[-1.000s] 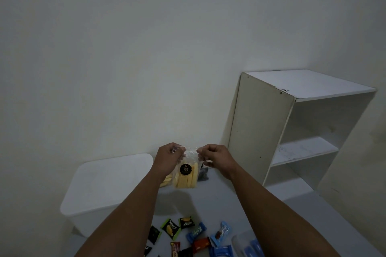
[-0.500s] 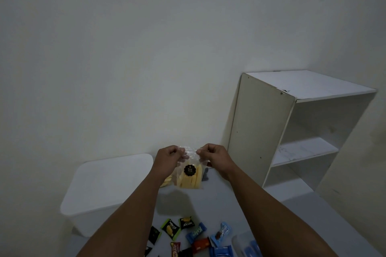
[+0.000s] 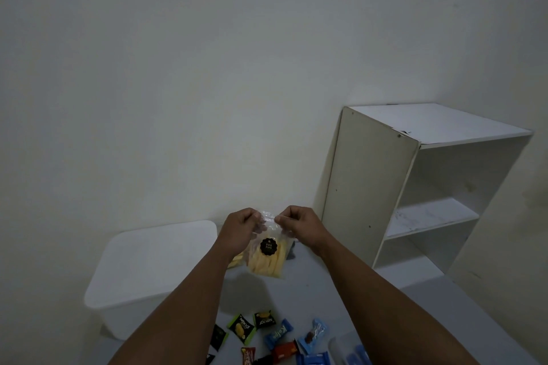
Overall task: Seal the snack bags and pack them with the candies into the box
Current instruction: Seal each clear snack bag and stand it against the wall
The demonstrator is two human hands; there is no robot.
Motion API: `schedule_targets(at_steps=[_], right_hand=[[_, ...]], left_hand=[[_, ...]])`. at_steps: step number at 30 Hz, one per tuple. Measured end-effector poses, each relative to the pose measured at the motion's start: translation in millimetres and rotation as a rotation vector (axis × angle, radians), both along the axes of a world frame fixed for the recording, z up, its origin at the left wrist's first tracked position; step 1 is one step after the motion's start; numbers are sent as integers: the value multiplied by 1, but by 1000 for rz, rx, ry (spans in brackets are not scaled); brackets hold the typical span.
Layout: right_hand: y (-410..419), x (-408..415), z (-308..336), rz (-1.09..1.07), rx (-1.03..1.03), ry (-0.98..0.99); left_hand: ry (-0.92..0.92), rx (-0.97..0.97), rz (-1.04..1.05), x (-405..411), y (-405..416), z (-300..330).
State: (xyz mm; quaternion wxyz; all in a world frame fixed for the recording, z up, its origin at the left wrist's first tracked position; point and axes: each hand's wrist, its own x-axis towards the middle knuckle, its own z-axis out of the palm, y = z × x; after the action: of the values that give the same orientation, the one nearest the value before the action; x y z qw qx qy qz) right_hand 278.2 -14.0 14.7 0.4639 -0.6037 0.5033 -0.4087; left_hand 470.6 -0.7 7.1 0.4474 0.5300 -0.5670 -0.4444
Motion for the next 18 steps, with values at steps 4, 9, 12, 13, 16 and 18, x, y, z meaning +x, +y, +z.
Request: schedule_targets(at_steps=[4, 9, 12, 13, 16, 18], right_hand=[[0, 2, 2, 20, -15, 59], [0, 4, 4, 28, -56, 91], [0, 5, 5, 33, -52, 104], [0, 5, 5, 35, -53, 115], [2, 5, 7, 48, -74, 150], [2, 4, 8, 73, -79, 184]], left_hand=[[-24, -6, -23, 2, 2, 2], [-38, -17, -41, -1, 5, 1], [-37, -10, -36, -2, 4, 2], [-38, -5, -38, -1, 3, 3], [-68, -2, -62, 0, 5, 4], [-99, -20, -71, -1, 5, 2]])
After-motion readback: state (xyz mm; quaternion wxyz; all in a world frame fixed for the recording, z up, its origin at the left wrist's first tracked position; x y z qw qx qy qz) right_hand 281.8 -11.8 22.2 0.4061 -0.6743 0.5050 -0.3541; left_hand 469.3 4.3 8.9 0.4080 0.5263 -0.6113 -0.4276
